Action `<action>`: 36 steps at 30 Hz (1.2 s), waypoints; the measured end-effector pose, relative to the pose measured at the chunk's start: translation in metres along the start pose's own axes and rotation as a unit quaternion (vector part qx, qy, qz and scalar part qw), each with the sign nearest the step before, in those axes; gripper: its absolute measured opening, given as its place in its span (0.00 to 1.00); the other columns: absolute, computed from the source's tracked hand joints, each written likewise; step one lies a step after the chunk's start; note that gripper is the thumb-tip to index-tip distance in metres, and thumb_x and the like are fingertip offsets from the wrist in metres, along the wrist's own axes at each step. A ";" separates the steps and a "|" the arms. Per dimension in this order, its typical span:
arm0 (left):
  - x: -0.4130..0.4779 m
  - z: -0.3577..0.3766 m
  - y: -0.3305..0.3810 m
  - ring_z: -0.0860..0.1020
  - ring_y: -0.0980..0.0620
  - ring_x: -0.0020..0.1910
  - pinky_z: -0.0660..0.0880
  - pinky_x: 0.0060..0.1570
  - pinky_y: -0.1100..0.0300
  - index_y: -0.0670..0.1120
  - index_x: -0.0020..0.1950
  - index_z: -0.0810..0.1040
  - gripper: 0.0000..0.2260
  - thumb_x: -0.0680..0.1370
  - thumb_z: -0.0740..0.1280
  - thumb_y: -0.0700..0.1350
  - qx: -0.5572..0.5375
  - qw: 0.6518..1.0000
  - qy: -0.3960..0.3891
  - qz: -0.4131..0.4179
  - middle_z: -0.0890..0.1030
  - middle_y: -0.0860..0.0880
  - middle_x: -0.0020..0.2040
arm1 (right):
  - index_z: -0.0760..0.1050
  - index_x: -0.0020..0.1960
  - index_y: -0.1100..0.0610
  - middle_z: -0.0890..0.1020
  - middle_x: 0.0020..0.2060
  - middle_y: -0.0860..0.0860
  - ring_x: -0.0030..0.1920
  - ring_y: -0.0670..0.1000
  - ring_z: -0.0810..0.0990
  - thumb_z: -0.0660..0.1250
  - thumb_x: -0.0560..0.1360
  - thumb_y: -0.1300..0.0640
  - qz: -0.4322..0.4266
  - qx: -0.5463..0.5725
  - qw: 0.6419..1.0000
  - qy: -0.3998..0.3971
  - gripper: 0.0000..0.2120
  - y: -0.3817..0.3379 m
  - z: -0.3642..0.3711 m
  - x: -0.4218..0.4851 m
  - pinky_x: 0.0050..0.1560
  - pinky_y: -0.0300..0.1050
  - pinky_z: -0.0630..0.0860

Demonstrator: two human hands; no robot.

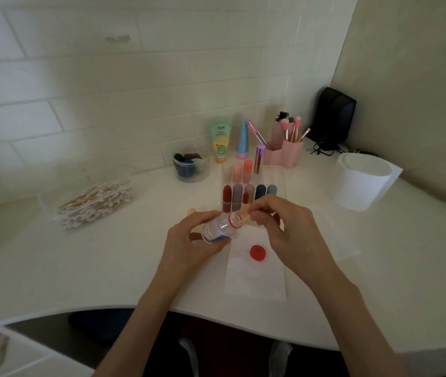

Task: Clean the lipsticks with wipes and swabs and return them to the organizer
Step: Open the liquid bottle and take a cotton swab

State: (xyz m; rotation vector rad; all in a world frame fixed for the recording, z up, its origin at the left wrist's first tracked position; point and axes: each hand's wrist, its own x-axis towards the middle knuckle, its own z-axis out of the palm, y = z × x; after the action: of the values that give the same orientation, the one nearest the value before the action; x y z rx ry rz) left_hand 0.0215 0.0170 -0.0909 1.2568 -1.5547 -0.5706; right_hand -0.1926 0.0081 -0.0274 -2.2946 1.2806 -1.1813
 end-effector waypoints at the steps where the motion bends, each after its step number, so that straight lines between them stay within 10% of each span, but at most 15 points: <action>1: 0.000 0.000 0.000 0.80 0.59 0.58 0.78 0.50 0.69 0.51 0.63 0.82 0.22 0.71 0.80 0.46 -0.001 1.000 -0.001 -0.001 0.83 0.57 0.57 | 0.81 0.51 0.56 0.83 0.41 0.42 0.44 0.40 0.80 0.68 0.80 0.62 0.012 0.012 1.000 0.000 0.04 0.000 -0.003 0.000 0.46 0.25 0.71; 36: 0.002 -0.001 -0.002 0.81 0.56 0.57 0.81 0.52 0.63 0.48 0.63 0.81 0.21 0.71 0.79 0.46 -0.010 1.000 -0.004 -0.007 0.84 0.54 0.57 | 0.84 0.50 0.57 0.83 0.40 0.40 0.43 0.39 0.81 0.73 0.76 0.67 -0.038 0.008 0.997 0.072 0.07 -0.006 -0.019 -0.005 0.49 0.27 0.73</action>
State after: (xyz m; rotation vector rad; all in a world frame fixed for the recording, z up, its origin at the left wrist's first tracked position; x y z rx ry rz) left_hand 0.0234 0.0147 -0.0916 1.2526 -1.5429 -0.6000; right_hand -0.2053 0.0184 -0.0146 -2.3016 1.2362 -1.4009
